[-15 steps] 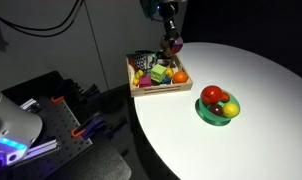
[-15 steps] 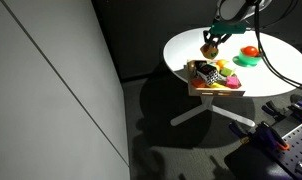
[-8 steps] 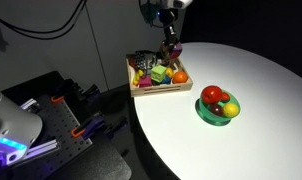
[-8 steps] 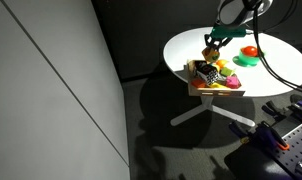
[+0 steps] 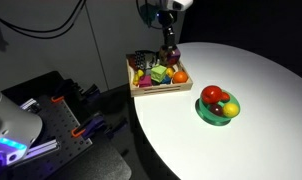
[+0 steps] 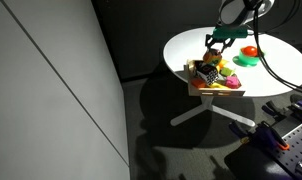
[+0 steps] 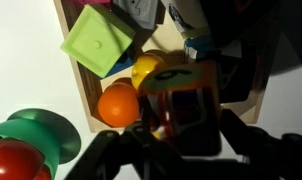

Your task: Put the toy foam in the box

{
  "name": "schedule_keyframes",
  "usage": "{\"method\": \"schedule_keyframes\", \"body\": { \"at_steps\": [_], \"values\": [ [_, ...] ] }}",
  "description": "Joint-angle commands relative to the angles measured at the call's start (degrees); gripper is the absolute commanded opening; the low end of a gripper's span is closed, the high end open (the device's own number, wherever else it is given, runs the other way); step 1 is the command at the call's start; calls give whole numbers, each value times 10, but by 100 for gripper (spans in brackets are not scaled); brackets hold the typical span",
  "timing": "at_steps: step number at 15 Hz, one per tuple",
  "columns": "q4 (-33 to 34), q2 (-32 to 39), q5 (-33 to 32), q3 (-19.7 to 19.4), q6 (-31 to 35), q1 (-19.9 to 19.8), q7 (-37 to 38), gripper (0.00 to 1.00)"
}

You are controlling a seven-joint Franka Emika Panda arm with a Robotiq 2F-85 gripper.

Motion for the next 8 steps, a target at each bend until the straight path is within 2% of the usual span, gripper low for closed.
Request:
{"method": "schedule_keyframes", "body": {
  "at_steps": [1, 8],
  "values": [
    [-25, -46, 37, 14, -13, -10, -33, 100],
    [-57, -152, 118, 40, -71, -34, -131, 100]
  ]
}}
